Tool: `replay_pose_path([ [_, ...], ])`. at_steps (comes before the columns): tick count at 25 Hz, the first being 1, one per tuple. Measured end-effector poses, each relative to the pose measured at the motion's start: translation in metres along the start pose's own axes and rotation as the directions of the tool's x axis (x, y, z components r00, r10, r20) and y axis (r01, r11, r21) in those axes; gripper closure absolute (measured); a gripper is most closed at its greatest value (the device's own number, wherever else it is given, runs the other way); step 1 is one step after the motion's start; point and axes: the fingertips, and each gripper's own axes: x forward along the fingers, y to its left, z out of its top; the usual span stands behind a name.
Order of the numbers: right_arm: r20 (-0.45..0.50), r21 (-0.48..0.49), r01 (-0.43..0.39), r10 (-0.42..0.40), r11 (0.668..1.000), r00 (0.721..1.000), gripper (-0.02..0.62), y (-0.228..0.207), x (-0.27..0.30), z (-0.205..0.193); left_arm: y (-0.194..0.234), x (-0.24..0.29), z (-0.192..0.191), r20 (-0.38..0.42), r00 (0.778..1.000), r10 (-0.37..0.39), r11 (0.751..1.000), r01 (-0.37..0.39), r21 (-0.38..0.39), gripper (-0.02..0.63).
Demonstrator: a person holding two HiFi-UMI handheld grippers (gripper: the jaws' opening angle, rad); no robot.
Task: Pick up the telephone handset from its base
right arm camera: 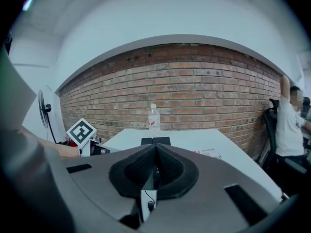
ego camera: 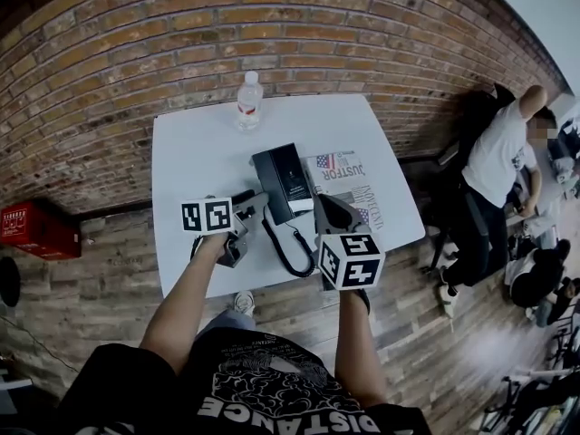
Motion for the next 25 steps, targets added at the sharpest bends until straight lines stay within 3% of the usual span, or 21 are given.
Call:
replay_pose_path([
  [8, -0.040, 0.025, 0.048, -0.047, 0.999, 0.998, 0.595, -0.015, 0.016, -0.010, 0.018, 0.027, 0.000, -0.042, 0.998, -0.049, 0.996, 0.046, -0.077, 0.420],
  [13, -0.057, 0.042, 0.081, -0.078, 0.996, 0.995, 0.595, -0.025, 0.018, -0.017, 0.023, 0.040, 0.000, -0.060, 0.996, -0.061, 0.995, 0.055, -0.085, 0.424],
  [15, -0.062, 0.046, 0.091, -0.088, 0.995, 0.994, 0.595, -0.028, 0.018, -0.020, 0.026, 0.045, -0.001, -0.072, 0.996, -0.059, 0.995, 0.052, -0.084, 0.441],
  [17, -0.066, 0.051, 0.104, -0.101, 0.993, 0.993, 0.595, -0.032, 0.017, -0.023, 0.028, 0.048, -0.001, -0.086, 0.994, -0.064, 0.994, 0.055, -0.098, 0.506],
  [21, -0.068, 0.070, 0.132, -0.127, 0.989, 0.989, 0.595, -0.042, 0.011, -0.028, 0.028, 0.049, 0.000, -0.094, 0.990, -0.107, 0.979, 0.089, -0.184, 0.523],
  [25, -0.062, 0.078, 0.146, -0.142, 0.986, 0.988, 0.595, -0.047, 0.005, -0.028, 0.027, 0.048, 0.000, -0.079, 0.992, -0.102, 0.974, 0.084, -0.211, 0.530],
])
